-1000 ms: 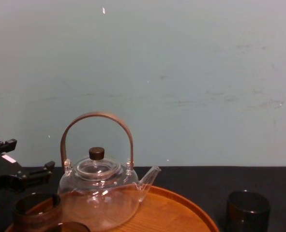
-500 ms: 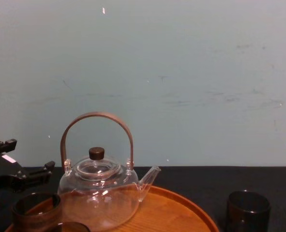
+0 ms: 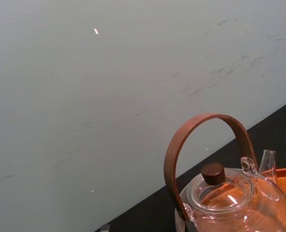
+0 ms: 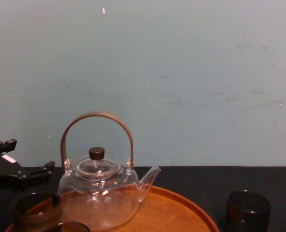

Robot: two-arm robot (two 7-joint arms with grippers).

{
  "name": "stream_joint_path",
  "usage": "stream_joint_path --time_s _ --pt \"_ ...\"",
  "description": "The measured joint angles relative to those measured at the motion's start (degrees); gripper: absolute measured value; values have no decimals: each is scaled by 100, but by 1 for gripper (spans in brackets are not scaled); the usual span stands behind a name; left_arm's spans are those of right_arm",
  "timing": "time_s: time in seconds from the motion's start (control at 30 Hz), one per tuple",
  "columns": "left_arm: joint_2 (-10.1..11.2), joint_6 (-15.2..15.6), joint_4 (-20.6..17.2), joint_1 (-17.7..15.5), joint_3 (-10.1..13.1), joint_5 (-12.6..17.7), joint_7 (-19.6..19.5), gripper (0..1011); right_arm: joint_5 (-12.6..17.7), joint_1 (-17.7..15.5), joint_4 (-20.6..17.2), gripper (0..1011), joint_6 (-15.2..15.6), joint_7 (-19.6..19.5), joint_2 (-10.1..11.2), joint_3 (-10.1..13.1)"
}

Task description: Pick up the glass from the table and place it on the tray.

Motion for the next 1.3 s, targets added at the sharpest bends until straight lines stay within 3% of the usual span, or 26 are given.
stream_joint_path --time_s 0.3,0.63,1.3 --pt "0 0 0 0 0 0 0 1001 -231 385 67 1003 572 38 -139 -230" --pt "0 0 0 0 0 0 0 1001 -313 763 152 1003 958 136 -232 -446" --pt "0 0 0 0 1 0 0 1001 -496 1384 476 1003 1072 275 -504 -854"
